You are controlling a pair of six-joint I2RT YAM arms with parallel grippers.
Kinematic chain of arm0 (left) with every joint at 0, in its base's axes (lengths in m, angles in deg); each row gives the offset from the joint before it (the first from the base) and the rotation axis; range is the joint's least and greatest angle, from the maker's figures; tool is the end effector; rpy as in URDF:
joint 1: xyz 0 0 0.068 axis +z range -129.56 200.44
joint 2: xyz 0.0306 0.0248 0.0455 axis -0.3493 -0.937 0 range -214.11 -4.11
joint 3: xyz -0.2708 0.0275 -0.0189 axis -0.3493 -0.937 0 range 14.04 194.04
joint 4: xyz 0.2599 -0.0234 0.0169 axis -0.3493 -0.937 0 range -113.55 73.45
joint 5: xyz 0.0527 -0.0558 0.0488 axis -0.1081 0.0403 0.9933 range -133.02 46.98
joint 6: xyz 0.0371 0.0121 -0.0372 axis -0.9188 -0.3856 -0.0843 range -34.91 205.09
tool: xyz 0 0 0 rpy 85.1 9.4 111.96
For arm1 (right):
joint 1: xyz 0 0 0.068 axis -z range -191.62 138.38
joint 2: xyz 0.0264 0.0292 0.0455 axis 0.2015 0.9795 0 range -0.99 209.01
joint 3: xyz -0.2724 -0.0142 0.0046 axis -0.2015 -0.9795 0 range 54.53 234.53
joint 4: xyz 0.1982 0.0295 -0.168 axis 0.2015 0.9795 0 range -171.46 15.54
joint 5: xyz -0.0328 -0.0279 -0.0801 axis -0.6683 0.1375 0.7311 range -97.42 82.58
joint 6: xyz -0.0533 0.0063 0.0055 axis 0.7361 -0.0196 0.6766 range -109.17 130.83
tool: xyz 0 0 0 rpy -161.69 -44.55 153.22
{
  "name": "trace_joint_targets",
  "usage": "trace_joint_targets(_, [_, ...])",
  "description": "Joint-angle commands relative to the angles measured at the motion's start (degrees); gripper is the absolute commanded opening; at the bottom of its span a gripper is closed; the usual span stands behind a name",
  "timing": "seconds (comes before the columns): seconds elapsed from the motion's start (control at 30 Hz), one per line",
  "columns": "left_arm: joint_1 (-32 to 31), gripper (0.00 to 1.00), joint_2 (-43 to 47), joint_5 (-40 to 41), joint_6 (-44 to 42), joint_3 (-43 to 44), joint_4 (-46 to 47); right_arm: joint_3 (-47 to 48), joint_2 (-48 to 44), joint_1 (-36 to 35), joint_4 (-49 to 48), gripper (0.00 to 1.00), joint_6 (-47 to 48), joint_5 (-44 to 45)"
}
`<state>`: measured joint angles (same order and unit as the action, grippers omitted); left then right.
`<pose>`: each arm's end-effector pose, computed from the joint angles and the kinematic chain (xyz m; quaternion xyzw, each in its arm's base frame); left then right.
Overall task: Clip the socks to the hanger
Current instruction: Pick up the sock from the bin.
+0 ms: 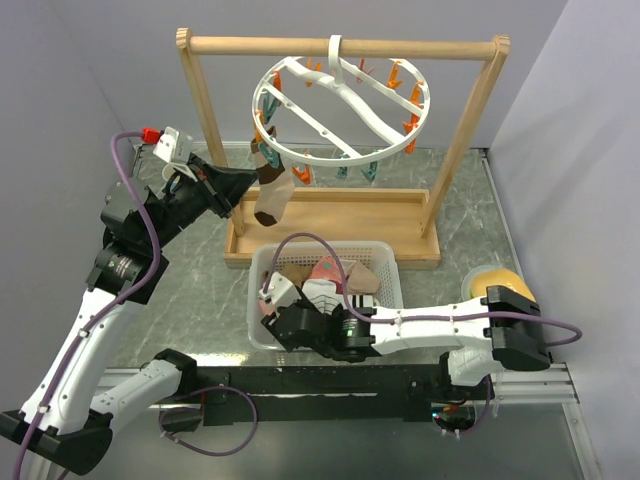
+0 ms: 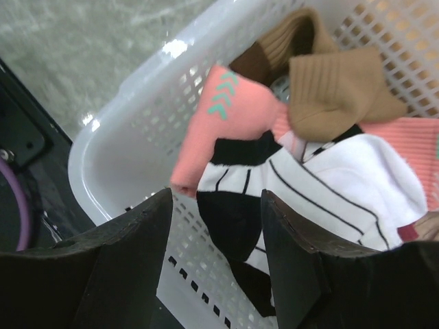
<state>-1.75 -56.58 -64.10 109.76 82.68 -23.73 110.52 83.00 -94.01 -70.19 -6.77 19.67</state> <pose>0.1653 -0.0812 0.4656 0.1253 0.6414 -0.4063 0.6387 0.0583 0.3138 0.2470 -0.3859 0.7955 0.1830 0.4298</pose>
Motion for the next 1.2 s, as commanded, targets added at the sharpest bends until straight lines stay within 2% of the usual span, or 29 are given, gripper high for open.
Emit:
trace_joint_targets(0.0, [0.2,0.01,0.9,0.6,-0.4,0.1,0.9,3.2,0.6,-1.0,2.0,0.62,0.6,0.1])
trace_joint_targets(0.5, [0.1,0.01,1.2,0.7,0.1,0.4,0.8,5.1,6.9,-0.3,4.6,0.61,6.3,4.5])
trace_joint_targets(0.67, [0.1,0.01,1.0,0.6,0.4,0.8,0.6,5.3,7.9,1.3,3.4,0.56,7.0,5.3])
trace_joint_targets(0.77, [0.1,0.01,1.2,0.7,0.2,0.6,0.5,4.9,6.4,2.0,2.1,0.47,8.0,6.6])
trace_joint_targets(0.9, [0.1,0.01,1.2,0.7,0.2,0.5,0.4,4.7,4.8,3.5,1.2,0.25,8.7,6.5])
trace_joint_targets(0.97, [0.1,0.01,1.2,0.5,0.5,0.5,0.5,4.5,3.3,3.4,1.0,0.17,9.2,6.7])
trace_joint_targets(1.03, [0.1,0.01,1.1,0.6,0.4,0.5,0.5,3.9,1.1,3.5,0.8,0.04,9.0,7.3])
trace_joint_targets(1.07, [0.1,0.01,1.0,0.6,0.4,0.5,0.7,3.5,0.3,3.3,0.3,0.0,8.8,7.4])
trace_joint_targets(1.17, [0.1,0.01,0.8,0.3,0.4,0.5,0.8,2.1,-3.4,2.9,-1.6,0.0,7.9,9.4])
